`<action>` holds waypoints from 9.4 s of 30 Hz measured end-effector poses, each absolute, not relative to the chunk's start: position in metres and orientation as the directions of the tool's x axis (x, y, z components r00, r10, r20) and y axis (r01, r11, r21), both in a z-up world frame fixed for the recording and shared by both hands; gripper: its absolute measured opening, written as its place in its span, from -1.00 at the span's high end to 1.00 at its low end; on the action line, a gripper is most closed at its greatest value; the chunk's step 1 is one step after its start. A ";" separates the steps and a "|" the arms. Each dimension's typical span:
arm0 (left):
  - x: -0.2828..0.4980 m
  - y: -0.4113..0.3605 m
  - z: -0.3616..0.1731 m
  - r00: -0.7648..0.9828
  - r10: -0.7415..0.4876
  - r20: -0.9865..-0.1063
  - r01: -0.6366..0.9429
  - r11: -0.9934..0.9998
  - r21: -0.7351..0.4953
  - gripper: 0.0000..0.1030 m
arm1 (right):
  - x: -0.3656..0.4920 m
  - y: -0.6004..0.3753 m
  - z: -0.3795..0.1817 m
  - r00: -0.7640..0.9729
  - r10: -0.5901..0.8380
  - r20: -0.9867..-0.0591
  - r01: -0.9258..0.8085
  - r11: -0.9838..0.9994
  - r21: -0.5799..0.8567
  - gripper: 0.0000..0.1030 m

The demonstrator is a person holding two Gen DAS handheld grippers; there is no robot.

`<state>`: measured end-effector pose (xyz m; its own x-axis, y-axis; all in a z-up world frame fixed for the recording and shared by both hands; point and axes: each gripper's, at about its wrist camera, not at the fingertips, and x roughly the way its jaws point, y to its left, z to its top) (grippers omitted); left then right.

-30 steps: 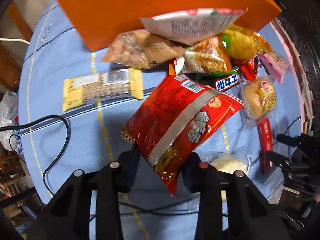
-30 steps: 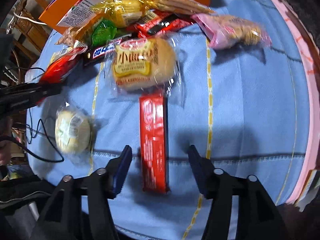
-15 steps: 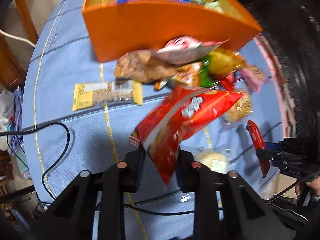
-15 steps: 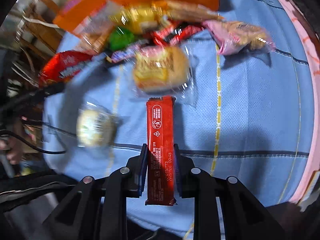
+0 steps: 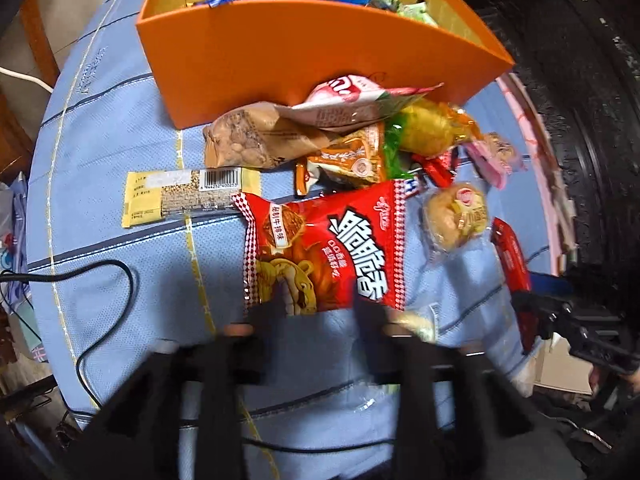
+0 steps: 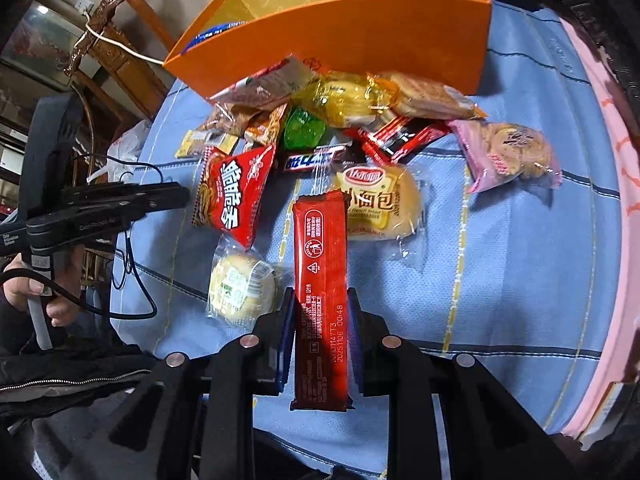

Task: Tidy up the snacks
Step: 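Carry both items over the orange box and open both tools to drop them, then move both tools back over the remaining snack pile, then grasp the round clear-wrapped cake with the left tool while the right tool grasps the yellow mini-bread packet, then carry both packets over the orange box and open both tools to drop them, then move both tools back over the remaining snack pile, then lower the right tool onto the brown biscuit packet and close it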

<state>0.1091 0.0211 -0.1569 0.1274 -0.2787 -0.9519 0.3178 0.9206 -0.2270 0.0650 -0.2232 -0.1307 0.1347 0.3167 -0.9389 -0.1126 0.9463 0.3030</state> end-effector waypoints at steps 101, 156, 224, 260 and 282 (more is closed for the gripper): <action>0.043 -0.042 -0.203 -0.020 -0.093 -0.995 0.293 0.951 -0.095 -0.92 | 0.064 -0.250 -0.123 0.257 0.247 -0.934 -0.148 0.965 0.214 -0.81; 0.096 -0.001 -0.084 0.367 -0.051 -0.929 0.163 0.987 0.010 -0.03 | 0.107 -0.261 -0.048 0.498 0.341 -0.797 -0.143 0.939 0.313 -0.39; 0.137 -0.002 -0.080 0.401 0.024 -0.916 0.151 0.984 0.092 -0.91 | 0.124 -0.238 -0.069 0.503 0.290 -0.814 -0.152 0.957 0.247 -0.93; 0.155 0.045 -0.194 0.129 0.022 -0.991 0.129 0.991 0.038 -0.91 | 0.135 -0.312 -0.126 0.400 0.136 -0.906 0.168 0.961 0.218 -0.93; 0.163 0.042 -0.175 0.142 -0.038 -0.989 0.100 0.995 -0.024 -0.91 | 0.198 -0.253 -0.159 0.339 -0.017 -0.941 0.125 0.992 0.027 0.08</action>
